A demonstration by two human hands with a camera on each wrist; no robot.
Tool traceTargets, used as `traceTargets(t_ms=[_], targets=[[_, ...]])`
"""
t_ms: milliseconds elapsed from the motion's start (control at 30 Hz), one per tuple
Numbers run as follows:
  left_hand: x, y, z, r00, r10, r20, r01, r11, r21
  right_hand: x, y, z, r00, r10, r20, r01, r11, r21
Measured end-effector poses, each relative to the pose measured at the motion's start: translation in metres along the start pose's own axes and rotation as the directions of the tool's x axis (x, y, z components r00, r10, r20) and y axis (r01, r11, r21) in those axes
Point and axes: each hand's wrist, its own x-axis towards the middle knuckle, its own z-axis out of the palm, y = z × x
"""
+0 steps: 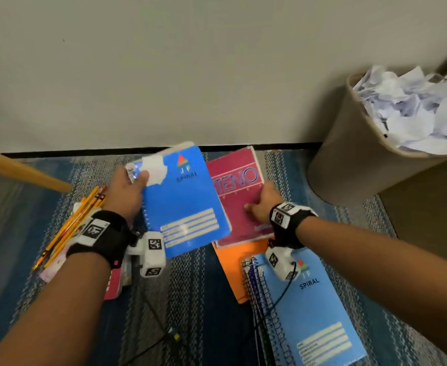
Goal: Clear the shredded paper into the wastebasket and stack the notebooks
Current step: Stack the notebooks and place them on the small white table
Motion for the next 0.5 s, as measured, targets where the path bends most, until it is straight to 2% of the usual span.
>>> traceTargets(t_ms=[100, 200, 267, 367, 433, 500], targets=[[0.0, -0.028, 0.006, 0.982, -0.133, 0.137, 0.106, 0.976, 0.188, 0.014, 0.003, -0.038, 0.999, -0.024, -0.042, 0.028, 0.995, 0.099], [-0.018, -0.04, 0.017, 0.957, -0.236, 0.17, 0.116, 0.844, 0.523, 0.025, 0.015, -0.074, 0.994, -0.015, -0.108, 0.017, 1.0, 0.014], [-0.027, -0.049, 0.019, 0.97, -0.209, 0.123, 0.088, 0.776, 0.624, 0.028, 0.023, -0.087, 0.991, -0.006, -0.13, -0.013, 0.989, -0.146], [-0.031, -0.058, 0.014, 0.99, -0.134, 0.036, 0.077, 0.749, 0.658, 0.025, 0.033, -0.083, 0.992, 0.01, -0.124, -0.05, 0.943, -0.329], [-0.03, -0.061, 0.011, 0.995, -0.09, 0.05, 0.028, 0.698, 0.715, 0.019, 0.031, -0.073, 0.987, -0.086, -0.132, 0.016, 0.889, -0.457], [-0.03, -0.063, 0.012, 0.992, -0.066, 0.105, -0.036, 0.66, 0.75, 0.013, 0.022, -0.059, 0.958, -0.275, -0.082, 0.188, 0.817, -0.545]])
